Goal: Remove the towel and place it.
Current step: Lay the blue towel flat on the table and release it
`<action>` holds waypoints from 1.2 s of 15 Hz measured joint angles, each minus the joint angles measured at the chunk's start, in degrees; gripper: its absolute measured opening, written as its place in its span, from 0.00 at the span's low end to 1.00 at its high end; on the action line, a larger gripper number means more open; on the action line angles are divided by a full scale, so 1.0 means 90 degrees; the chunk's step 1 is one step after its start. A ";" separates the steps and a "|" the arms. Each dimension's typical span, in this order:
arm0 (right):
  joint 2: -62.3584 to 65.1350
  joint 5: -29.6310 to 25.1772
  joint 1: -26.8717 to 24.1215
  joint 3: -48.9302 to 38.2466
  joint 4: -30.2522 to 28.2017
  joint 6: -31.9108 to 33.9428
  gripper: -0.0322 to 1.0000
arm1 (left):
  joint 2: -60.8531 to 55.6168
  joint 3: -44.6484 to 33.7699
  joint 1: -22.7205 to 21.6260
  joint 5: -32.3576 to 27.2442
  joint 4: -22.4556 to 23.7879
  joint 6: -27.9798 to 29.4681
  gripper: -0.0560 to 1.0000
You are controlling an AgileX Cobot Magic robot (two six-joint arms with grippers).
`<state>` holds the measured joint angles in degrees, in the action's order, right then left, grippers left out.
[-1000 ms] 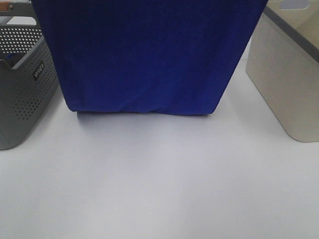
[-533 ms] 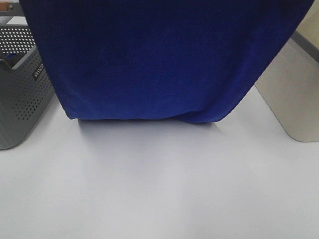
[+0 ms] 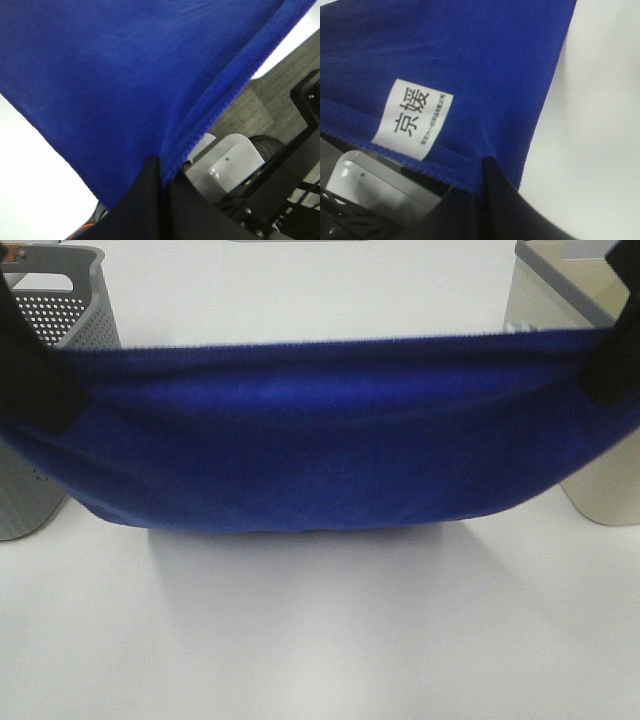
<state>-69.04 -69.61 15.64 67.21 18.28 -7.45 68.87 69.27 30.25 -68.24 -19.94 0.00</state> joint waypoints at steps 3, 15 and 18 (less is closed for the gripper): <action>0.0458 0.0013 0.0006 -0.1095 0.0325 0.0045 0.05 | -0.0452 -0.0993 0.0000 0.0076 -0.0528 0.0000 0.05; 0.0286 -0.0006 0.0013 -0.3775 0.1687 0.0051 0.05 | -0.0847 -0.4100 0.0000 0.0286 -0.1617 -0.0127 0.05; -0.0299 0.0006 0.0013 -0.3896 0.1744 -0.0013 0.05 | -0.0337 -0.4163 0.0000 0.0306 -0.1617 -0.0382 0.05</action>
<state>-71.73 -69.56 15.76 32.14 33.98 -7.56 65.83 31.80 30.25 -65.49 -34.49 -3.44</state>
